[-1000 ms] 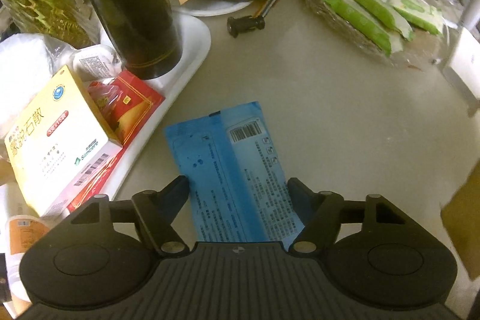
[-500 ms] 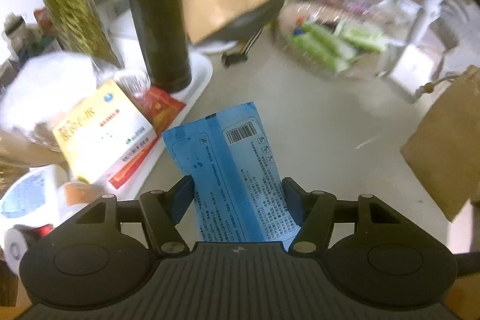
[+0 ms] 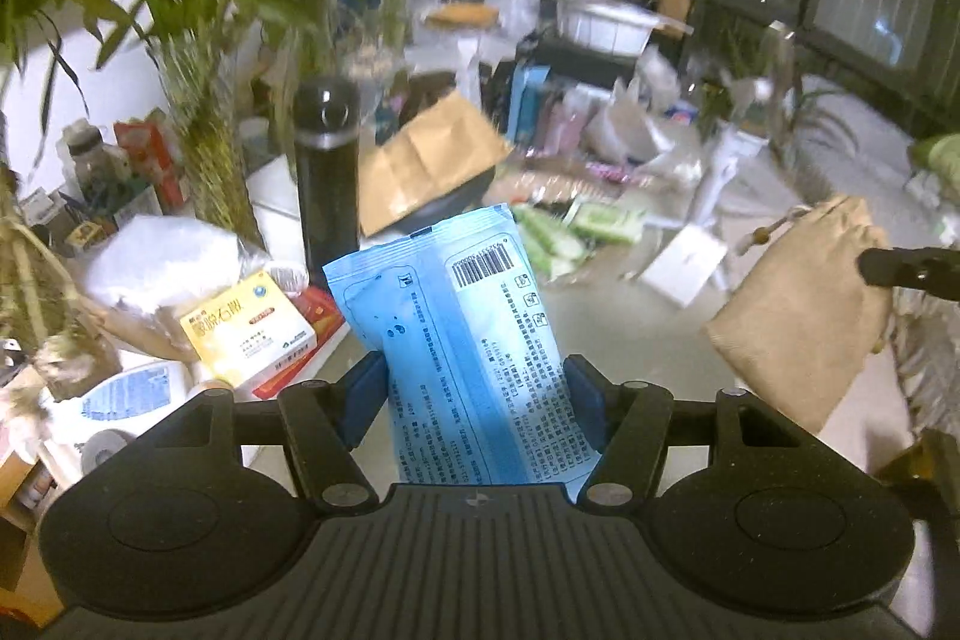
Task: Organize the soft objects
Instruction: 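Carry the wipe pack and burlap pouch toward the cardboard box with both grippers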
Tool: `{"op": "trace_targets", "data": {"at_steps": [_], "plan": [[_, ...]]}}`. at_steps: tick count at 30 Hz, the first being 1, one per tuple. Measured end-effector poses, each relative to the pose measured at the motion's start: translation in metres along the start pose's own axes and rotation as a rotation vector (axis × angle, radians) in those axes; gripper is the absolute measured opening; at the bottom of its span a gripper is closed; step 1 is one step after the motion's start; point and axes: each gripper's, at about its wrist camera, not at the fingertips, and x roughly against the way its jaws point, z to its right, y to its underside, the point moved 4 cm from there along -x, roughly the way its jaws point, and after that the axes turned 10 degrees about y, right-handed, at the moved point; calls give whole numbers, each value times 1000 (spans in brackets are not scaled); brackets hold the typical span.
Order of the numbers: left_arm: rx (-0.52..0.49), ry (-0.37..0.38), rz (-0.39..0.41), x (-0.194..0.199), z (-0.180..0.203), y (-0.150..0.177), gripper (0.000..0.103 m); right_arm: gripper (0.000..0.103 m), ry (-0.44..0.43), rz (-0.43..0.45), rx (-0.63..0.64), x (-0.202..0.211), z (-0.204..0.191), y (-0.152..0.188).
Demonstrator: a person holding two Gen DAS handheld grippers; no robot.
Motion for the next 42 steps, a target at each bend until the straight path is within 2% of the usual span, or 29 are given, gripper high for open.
{"op": "trace_targets", "data": {"at_steps": [5, 13, 27, 34, 37, 42], "plan": [[-50, 14, 36, 31, 23, 1, 63, 14, -23, 24, 17, 27, -18, -13], [-71, 42, 62, 57, 44, 7, 63, 14, -31, 60, 38, 58, -32, -27], [-57, 62, 102, 97, 52, 18, 63, 14, -25, 121, 6, 100, -23, -21], [-57, 50, 122, 115, 53, 26, 63, 14, -30, 134, 42, 111, -31, -15], [-88, 35, 116, 119, 56, 34, 63, 15, -37, 133, 45, 114, -32, -12], [-88, 60, 93, 123, 61, 49, 63, 15, -52, 127, 49, 118, -34, -8]]}}
